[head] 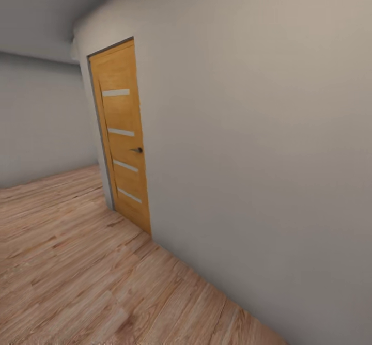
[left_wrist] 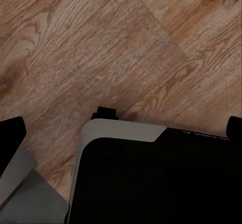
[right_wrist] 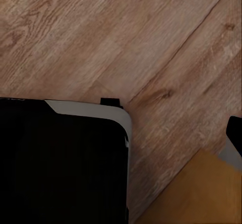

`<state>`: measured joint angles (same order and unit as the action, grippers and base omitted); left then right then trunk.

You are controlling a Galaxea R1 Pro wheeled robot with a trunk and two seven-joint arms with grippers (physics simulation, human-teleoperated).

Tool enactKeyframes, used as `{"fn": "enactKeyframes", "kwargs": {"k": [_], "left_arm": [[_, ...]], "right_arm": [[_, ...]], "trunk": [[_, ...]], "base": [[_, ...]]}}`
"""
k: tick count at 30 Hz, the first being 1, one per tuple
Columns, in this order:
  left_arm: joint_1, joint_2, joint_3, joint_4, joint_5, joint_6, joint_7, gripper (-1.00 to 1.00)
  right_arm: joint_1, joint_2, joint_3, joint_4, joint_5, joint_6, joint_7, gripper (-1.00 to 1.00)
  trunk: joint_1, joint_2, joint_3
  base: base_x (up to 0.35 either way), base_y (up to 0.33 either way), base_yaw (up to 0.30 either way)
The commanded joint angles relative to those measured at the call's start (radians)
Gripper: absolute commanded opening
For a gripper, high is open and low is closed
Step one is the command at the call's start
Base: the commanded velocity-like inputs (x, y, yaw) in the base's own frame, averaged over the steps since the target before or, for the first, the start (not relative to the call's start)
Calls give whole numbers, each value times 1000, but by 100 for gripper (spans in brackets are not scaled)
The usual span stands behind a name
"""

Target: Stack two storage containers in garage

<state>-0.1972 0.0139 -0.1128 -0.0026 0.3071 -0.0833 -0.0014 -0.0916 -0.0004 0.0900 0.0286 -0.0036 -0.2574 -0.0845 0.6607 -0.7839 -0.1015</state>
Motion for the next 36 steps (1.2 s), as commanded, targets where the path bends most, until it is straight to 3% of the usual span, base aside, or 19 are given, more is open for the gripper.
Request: {"fn": "enactKeyframes", "kwargs": {"k": [1,13,36], "left_arm": [[-1,0,-8,1,10,-3,0,100],[-1,1,-8,1,9,-3,0,100],[-1,1,-8,1,9,-3,0,100]], "right_arm": [[-2,0,8,3,0,-5,-5,100],[-2,0,9,3,2,-5,-4,100],[-2,0,10,3,6,-5,-4,100]], "trunk": [[0,-1,-2],[0,-1,-2],[0,-1,-2]], "base": [[0,0,283],[20,0,283],[128,0,284]]}}
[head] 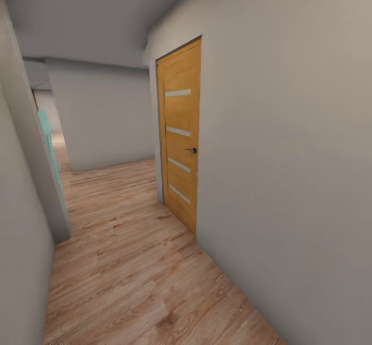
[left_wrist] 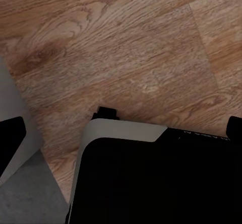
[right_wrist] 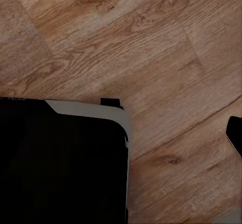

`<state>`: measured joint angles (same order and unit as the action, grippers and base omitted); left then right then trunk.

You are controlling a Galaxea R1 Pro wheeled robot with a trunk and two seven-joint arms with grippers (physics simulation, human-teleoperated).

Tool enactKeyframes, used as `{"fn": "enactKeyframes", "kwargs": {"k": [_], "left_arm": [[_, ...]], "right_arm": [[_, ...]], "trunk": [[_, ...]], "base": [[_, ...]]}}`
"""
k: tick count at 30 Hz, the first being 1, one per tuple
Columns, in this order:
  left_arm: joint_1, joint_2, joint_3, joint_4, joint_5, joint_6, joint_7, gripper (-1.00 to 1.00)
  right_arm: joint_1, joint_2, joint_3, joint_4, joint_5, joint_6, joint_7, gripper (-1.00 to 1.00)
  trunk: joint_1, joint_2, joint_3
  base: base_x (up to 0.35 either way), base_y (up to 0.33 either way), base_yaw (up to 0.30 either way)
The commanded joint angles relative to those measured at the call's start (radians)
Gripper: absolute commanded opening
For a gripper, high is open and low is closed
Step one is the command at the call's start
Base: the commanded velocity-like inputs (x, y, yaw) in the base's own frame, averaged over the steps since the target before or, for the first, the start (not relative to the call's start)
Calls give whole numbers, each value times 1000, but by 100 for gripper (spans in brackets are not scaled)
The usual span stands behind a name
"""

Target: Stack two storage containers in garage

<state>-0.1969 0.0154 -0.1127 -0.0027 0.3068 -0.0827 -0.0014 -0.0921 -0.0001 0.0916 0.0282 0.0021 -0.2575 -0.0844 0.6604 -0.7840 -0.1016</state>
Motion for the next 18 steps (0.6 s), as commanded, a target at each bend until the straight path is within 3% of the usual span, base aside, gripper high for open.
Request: {"fn": "enactKeyframes", "kwargs": {"k": [1,18], "left_arm": [[-1,0,-8,1,9,-3,0,100],[-1,0,-8,1,10,-3,0,100]], "right_arm": [[-1,0,8,3,0,-5,-5,100],[-1,0,8,3,1,-5,-5,100]], "trunk": [[1,-1,-2],[1,-1,-2]], "base": [[152,0,284],[155,0,284]]}}
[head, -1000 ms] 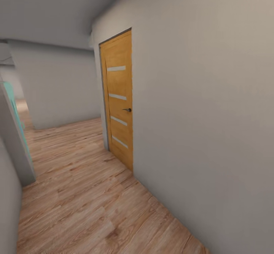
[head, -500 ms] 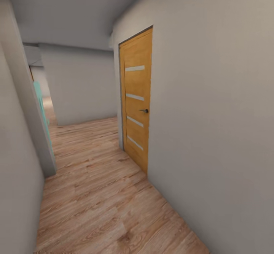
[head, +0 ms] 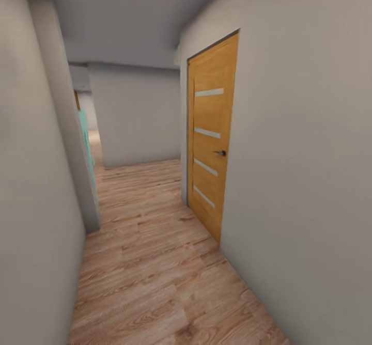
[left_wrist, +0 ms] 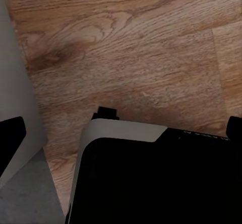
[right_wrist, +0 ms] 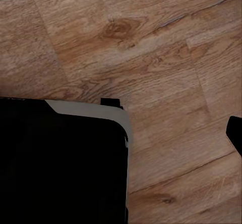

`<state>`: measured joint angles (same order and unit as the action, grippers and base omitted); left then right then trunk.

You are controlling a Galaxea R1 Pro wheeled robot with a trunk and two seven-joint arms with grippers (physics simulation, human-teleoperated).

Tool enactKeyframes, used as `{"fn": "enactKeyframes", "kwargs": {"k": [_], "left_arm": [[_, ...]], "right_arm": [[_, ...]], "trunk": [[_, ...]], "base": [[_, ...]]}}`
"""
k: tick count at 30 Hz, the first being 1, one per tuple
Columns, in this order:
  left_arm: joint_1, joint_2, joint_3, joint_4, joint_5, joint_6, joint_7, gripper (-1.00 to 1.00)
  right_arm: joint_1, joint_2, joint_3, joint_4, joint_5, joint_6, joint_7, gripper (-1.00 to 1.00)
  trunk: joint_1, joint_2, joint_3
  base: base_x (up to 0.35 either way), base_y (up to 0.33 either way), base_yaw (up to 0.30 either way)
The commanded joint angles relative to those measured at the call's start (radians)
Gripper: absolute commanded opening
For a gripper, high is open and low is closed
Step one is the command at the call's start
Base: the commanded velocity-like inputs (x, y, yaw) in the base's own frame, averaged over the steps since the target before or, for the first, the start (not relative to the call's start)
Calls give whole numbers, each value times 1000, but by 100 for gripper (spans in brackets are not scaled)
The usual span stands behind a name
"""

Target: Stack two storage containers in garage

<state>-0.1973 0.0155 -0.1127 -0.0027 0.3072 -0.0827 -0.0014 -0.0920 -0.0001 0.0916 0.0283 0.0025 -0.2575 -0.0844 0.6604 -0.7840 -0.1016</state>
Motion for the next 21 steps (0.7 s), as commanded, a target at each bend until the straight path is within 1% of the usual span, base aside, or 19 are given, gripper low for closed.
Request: {"fn": "enactKeyframes", "kwargs": {"k": [1,3,6,14,21], "left_arm": [[-1,0,-8,1,9,-3,0,100],[-1,0,-8,1,9,-3,0,100],[-1,-1,-8,1,9,-3,0,100],[-1,-2,-8,2,9,-3,0,100],[-1,-2,-8,1,9,-3,0,100]], "right_arm": [[-2,0,8,3,0,-5,-5,100],[-2,0,8,3,0,-5,-5,100],[-2,-1,8,3,1,-5,-3,100],[-1,-3,13,3,2,-3,-2,100],[-1,-3,14,3,2,-3,-5,100]], "trunk": [[1,-1,-2],[1,-1,-2],[1,-1,-2],[1,-1,-2],[1,-1,-2]], "base": [[156,0,284],[156,0,257],[156,0,142],[166,0,12],[260,0,0]]}}
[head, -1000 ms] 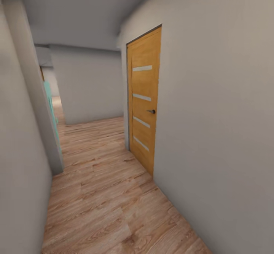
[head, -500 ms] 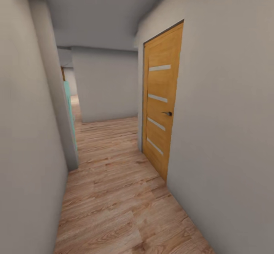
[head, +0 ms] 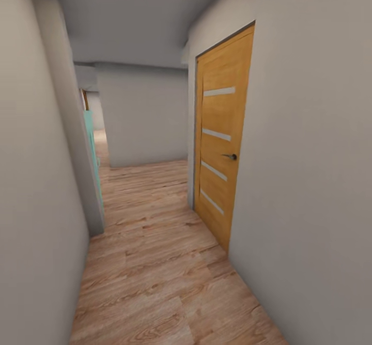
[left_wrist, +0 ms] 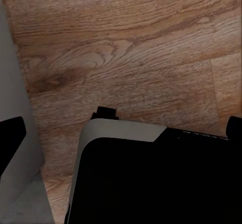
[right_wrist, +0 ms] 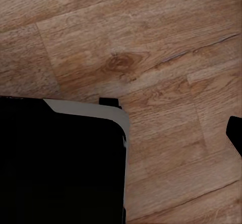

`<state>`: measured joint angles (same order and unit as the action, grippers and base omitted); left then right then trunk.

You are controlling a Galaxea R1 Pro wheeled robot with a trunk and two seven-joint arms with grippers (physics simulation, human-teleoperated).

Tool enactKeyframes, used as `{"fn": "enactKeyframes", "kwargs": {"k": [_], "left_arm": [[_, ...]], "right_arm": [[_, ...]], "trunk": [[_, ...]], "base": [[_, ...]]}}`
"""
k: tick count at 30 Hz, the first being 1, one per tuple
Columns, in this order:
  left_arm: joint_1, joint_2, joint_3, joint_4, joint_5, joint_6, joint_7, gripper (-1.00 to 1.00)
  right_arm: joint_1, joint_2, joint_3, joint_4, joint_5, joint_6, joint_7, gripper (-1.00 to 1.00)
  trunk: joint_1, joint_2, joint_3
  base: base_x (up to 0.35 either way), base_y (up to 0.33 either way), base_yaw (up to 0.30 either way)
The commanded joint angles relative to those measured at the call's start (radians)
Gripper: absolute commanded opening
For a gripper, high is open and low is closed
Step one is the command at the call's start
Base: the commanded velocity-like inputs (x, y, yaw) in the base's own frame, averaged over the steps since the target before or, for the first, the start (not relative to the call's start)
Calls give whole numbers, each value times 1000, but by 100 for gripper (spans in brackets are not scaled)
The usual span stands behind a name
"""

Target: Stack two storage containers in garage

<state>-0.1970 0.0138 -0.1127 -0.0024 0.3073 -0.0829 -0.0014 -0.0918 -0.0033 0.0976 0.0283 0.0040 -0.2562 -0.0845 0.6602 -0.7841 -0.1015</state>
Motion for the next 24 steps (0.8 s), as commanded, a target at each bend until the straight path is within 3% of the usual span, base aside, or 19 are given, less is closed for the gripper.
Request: {"fn": "enactKeyframes", "kwargs": {"k": [1,24], "left_arm": [[-1,0,-9,1,9,-3,0,100],[-1,0,-9,1,9,-3,0,100]], "right_arm": [[-2,0,8,3,1,-5,-5,100],[-2,6,2,2,0,-9,-12,100]], "trunk": [[1,-1,-2],[1,-1,-2]], "base": [[308,0,0],[318,0,2]]}}
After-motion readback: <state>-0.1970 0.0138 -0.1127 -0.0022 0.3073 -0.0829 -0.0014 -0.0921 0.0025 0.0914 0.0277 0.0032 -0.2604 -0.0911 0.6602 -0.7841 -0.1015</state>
